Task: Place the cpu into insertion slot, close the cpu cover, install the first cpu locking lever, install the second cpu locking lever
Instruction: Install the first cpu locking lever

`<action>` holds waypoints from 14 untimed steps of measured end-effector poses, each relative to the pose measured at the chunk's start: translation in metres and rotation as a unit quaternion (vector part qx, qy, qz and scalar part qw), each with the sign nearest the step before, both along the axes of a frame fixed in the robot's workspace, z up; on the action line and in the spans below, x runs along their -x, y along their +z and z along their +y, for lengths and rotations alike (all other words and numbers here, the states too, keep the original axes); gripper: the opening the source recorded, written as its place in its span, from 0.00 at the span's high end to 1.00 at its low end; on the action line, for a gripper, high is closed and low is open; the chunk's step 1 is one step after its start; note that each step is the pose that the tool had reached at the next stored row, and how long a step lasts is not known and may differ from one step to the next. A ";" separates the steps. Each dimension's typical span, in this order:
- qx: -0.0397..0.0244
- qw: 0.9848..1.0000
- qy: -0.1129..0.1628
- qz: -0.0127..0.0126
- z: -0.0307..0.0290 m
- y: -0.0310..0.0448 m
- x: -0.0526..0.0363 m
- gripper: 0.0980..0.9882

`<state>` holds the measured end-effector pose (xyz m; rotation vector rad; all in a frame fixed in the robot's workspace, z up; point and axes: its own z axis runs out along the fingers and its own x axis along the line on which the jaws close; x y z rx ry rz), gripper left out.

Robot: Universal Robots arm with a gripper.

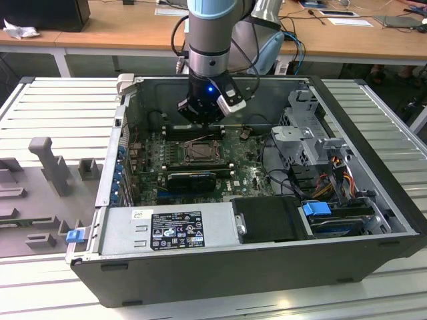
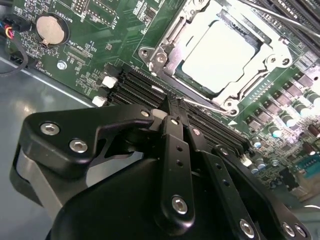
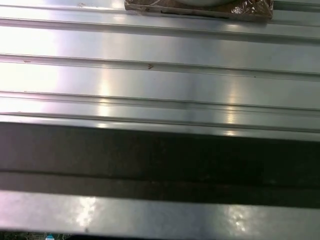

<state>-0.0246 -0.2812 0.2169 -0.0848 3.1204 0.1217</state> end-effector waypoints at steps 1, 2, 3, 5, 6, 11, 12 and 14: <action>0.000 1.000 0.000 0.000 0.0000 -0.0014 -0.0002 0.99; 0.000 1.000 0.000 -0.001 0.0000 -0.0023 -0.0004 0.99; 0.000 1.000 0.000 -0.001 0.0000 -0.0043 -0.0010 0.99; 0.000 1.000 0.000 -0.001 0.0000 -0.0059 -0.0017 0.99; 0.000 1.000 0.000 -0.001 0.0000 -0.0078 -0.0024 0.99; 0.000 1.000 0.000 -0.001 0.0000 -0.0117 -0.0035 0.99; 0.000 1.000 0.000 -0.001 0.0000 -0.0120 -0.0037 0.99; 0.000 1.000 0.000 -0.001 -0.0002 -0.0126 -0.0039 0.99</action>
